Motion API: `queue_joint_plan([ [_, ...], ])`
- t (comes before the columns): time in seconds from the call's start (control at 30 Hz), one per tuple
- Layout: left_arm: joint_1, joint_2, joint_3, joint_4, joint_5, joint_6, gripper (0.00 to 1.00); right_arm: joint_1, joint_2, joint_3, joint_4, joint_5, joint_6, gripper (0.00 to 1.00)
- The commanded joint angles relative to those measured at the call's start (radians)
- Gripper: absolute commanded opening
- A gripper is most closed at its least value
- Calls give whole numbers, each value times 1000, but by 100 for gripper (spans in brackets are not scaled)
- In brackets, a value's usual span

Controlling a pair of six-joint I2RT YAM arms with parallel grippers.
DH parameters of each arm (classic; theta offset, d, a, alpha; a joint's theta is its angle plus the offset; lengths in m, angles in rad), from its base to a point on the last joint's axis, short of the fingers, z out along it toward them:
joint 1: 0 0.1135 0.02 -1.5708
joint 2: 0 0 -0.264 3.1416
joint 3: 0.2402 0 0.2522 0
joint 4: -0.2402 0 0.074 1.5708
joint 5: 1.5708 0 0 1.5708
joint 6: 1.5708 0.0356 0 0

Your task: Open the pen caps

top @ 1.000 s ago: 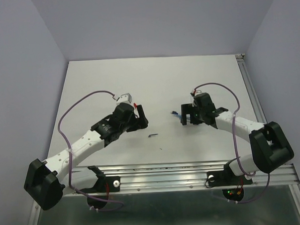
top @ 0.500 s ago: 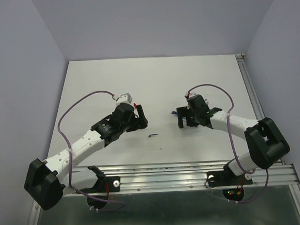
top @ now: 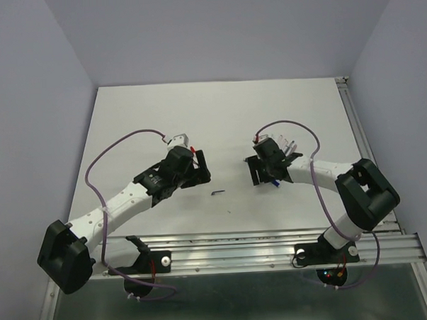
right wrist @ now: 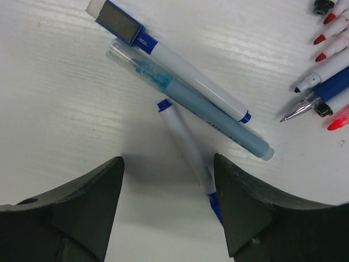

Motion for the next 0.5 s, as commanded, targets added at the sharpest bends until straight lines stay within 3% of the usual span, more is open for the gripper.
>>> queue_joint_plan([
  [0.0,-5,2,40,7,-20,9,99,33,52,55,-25,41,3,57],
  [0.07,-5,-1,40,6,-20,10,99,53,58,60,-36,62,6,37],
  [0.17,-5,-6,37,6,-20,9,99,93,58,60,-46,85,36,21],
  [0.33,-5,-13,35,7,-9,10,99,164,37,82,-65,108,119,11],
  [0.47,-5,-42,25,28,27,18,99,234,-69,57,25,101,227,7],
])
